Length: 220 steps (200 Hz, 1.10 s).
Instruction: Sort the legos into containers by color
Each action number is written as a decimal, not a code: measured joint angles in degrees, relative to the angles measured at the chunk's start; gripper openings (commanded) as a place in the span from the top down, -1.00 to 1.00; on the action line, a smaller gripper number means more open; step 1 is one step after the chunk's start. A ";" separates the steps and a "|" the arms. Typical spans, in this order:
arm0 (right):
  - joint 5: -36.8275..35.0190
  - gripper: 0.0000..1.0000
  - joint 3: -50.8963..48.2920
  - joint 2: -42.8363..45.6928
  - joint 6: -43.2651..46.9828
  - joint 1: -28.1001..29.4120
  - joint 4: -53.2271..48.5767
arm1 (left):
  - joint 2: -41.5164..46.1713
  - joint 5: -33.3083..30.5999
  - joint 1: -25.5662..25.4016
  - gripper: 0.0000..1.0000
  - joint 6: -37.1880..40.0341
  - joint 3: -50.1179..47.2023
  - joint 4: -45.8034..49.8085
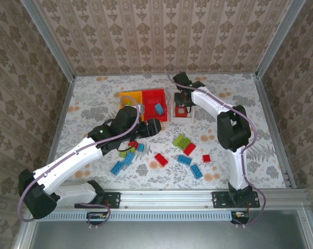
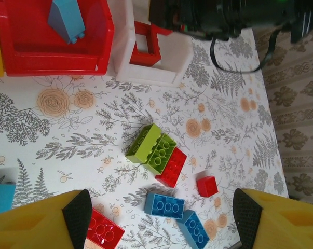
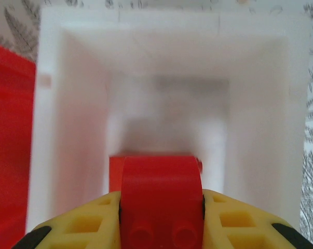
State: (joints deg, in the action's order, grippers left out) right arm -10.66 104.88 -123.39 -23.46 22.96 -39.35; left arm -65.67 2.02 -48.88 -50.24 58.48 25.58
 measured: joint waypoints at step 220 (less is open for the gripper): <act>16.33 -0.73 -47.74 42.12 -9.16 26.53 25.09 | 9.20 -15.61 1.46 -0.89 -5.95 -16.63 37.70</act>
State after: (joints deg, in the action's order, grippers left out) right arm 5.67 57.14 -81.28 -32.62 49.50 -14.26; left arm -56.47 -13.58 -47.42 -56.18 41.85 63.29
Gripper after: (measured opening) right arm 0.861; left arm 0.927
